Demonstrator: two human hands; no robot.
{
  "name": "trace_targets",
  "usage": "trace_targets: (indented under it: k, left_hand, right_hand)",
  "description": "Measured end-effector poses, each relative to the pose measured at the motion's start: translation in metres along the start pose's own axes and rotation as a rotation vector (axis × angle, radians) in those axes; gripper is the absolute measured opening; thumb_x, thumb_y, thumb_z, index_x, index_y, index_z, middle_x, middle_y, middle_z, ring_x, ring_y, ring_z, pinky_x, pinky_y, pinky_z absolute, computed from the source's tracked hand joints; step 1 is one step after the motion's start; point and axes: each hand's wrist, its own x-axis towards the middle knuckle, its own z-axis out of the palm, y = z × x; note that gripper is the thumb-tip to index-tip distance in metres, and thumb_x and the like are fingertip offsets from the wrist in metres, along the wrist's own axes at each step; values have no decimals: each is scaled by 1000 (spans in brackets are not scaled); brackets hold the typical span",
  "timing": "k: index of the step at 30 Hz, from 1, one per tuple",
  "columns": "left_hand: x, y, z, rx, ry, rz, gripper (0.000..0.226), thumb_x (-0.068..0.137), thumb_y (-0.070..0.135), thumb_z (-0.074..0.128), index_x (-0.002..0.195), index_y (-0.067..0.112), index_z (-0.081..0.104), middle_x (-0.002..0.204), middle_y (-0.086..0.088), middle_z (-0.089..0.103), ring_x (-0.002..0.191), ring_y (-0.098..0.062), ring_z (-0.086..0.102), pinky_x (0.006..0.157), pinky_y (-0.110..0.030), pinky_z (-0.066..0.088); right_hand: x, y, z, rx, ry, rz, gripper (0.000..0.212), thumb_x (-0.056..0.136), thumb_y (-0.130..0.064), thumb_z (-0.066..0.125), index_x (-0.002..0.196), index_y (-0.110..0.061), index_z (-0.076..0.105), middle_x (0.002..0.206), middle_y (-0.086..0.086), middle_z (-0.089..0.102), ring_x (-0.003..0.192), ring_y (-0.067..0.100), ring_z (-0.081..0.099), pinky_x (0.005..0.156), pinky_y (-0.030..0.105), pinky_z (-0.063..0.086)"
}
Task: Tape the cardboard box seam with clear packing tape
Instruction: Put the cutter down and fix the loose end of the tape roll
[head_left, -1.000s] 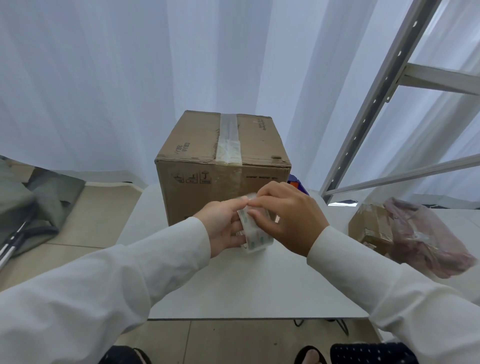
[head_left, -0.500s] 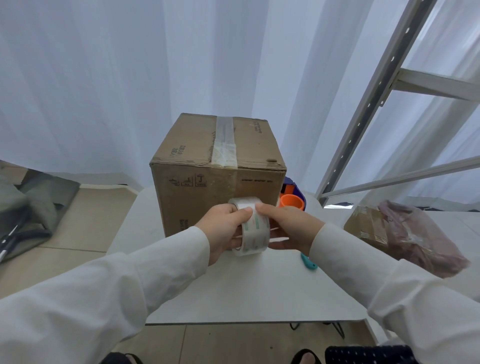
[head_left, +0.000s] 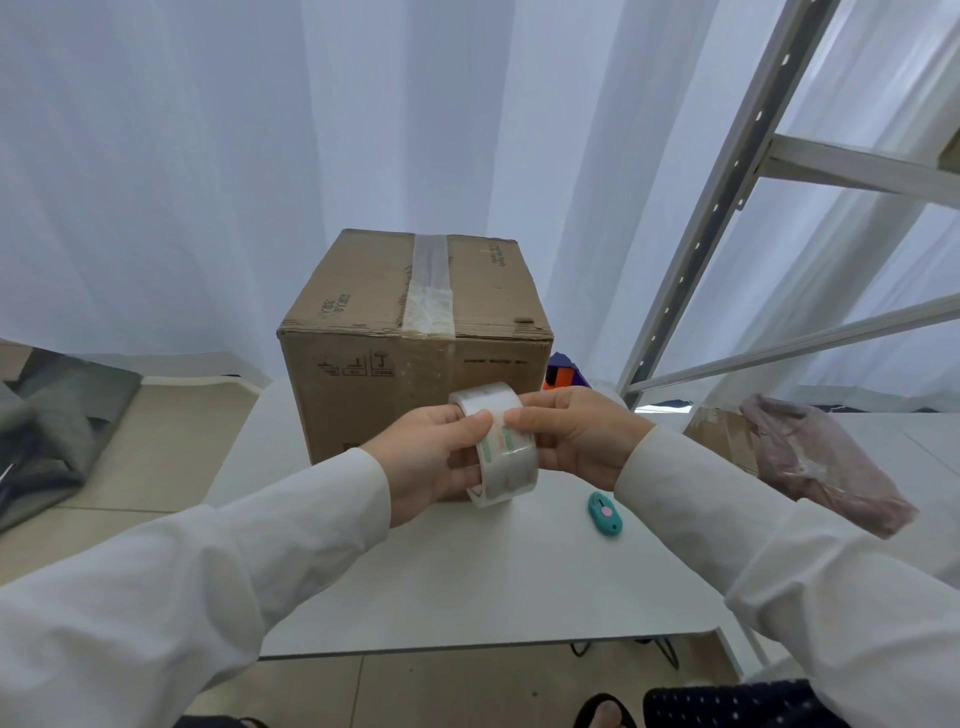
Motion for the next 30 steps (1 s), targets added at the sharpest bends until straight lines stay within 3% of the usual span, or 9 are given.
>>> trace_targets:
  k: [3,6,11,14,16,18,21,28,30]
  left_hand:
    - [-1,6,-2,139,-24,10,14,94,11,47,95,10,61,90,-7,67,80,-16,66,70,-27,58]
    - [0,9,-3,377,-28,9,14,94,18,48,91,14,62,79,0,67,59,-3,65,57,-16,56]
    - [-2,6,-4,395,-62,-31,17,94,16,50,83,13,62,51,8,69,48,0,66,49,-13,55]
    - [-1,5,-8,388,-69,-40,16,93,16,51,83,12,63,55,7,71,52,-2,68,55,-15,57]
    - [0,5,-10,418,-78,-59,15,92,16,53,83,12,64,58,6,71,53,-2,68,58,-15,57]
    - [0,4,-11,462,-99,-81,12,91,15,55,83,13,64,68,2,71,56,-2,68,59,-15,58]
    - [-1,4,-11,534,-133,-100,9,90,13,57,87,14,65,82,-2,69,64,-3,69,60,-15,58]
    - [-2,7,-10,628,-180,-120,10,90,17,56,94,16,65,90,-1,70,75,-6,68,53,-17,55]
    - [-3,8,-10,614,-186,-118,10,91,17,55,95,18,65,91,-1,69,77,-6,68,50,-17,54]
  right_hand:
    - [-1,-3,-1,8,21,2,9,87,-5,57,89,-9,65,87,6,69,79,19,67,63,28,58]
    - [0,-3,0,4,61,23,7,87,-7,58,92,-9,63,91,8,68,82,20,67,66,30,58]
    - [2,3,5,-93,165,24,12,91,-24,55,88,-14,60,89,6,67,90,23,65,85,40,54]
    - [2,5,5,-448,104,-21,22,91,-31,53,107,-16,60,102,5,66,100,23,63,91,40,52]
    - [0,3,3,-540,38,-12,15,91,-28,54,102,-19,59,105,4,66,101,23,63,91,38,53]
    - [-2,2,0,-536,-21,-2,15,90,-21,56,104,-17,58,107,6,66,102,24,64,92,38,52]
    - [-5,1,-1,-548,-69,-12,32,88,-14,58,120,-9,53,111,8,65,104,24,63,89,34,52]
    - [-8,-1,0,-639,-129,-9,39,89,-11,56,127,-6,48,121,11,61,104,22,61,83,27,52]
    - [-8,-2,-1,-604,-135,-2,42,89,-10,56,129,-6,46,122,11,61,108,24,60,89,32,51]
